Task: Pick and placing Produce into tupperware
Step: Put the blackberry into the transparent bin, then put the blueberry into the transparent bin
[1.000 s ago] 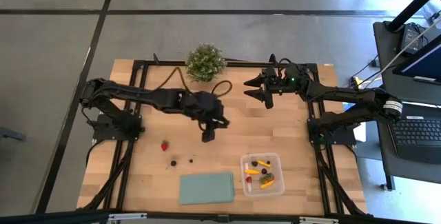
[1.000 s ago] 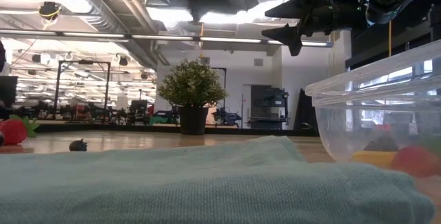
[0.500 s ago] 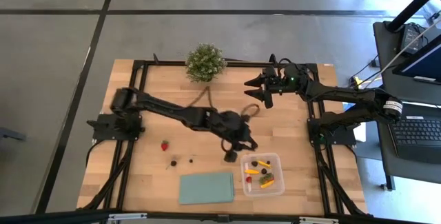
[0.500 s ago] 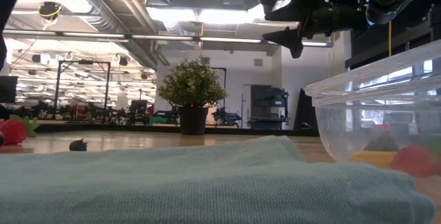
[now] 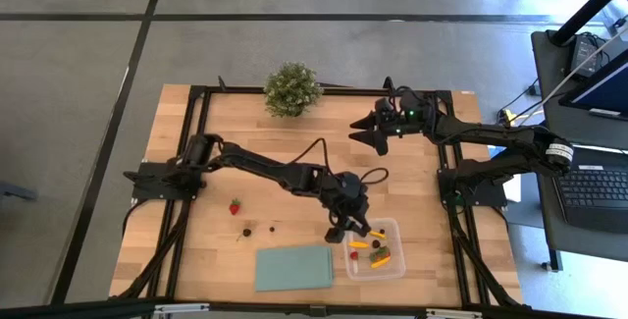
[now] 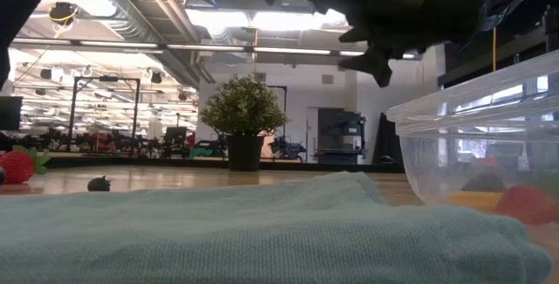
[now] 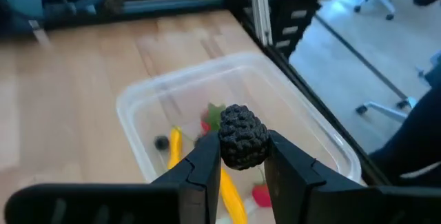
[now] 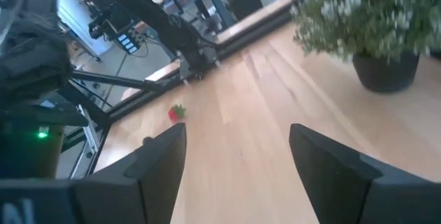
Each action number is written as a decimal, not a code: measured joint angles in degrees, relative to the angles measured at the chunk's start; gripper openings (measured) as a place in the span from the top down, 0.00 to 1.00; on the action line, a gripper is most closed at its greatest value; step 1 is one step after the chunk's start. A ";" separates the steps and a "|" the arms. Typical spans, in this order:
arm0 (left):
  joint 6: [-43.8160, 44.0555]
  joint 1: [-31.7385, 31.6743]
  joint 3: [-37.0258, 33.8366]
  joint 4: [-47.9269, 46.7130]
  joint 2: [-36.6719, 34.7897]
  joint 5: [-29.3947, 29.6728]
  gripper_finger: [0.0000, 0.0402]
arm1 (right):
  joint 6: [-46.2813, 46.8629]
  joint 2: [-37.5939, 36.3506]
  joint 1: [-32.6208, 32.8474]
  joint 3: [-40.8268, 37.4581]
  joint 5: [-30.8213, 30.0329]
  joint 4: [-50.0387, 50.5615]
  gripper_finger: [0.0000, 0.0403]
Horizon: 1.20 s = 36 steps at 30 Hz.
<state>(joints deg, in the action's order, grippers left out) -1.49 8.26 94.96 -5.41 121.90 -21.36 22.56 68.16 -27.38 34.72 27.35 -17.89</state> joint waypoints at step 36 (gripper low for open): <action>12.52 3.97 -0.02 -2.64 3.02 19.26 0.60 | 2.67 0.04 0.13 0.00 -2.38 8.02 0.36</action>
<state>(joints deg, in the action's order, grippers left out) 11.03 12.23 94.94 -8.05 124.92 -2.10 25.23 68.20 -27.25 34.72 24.97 -9.87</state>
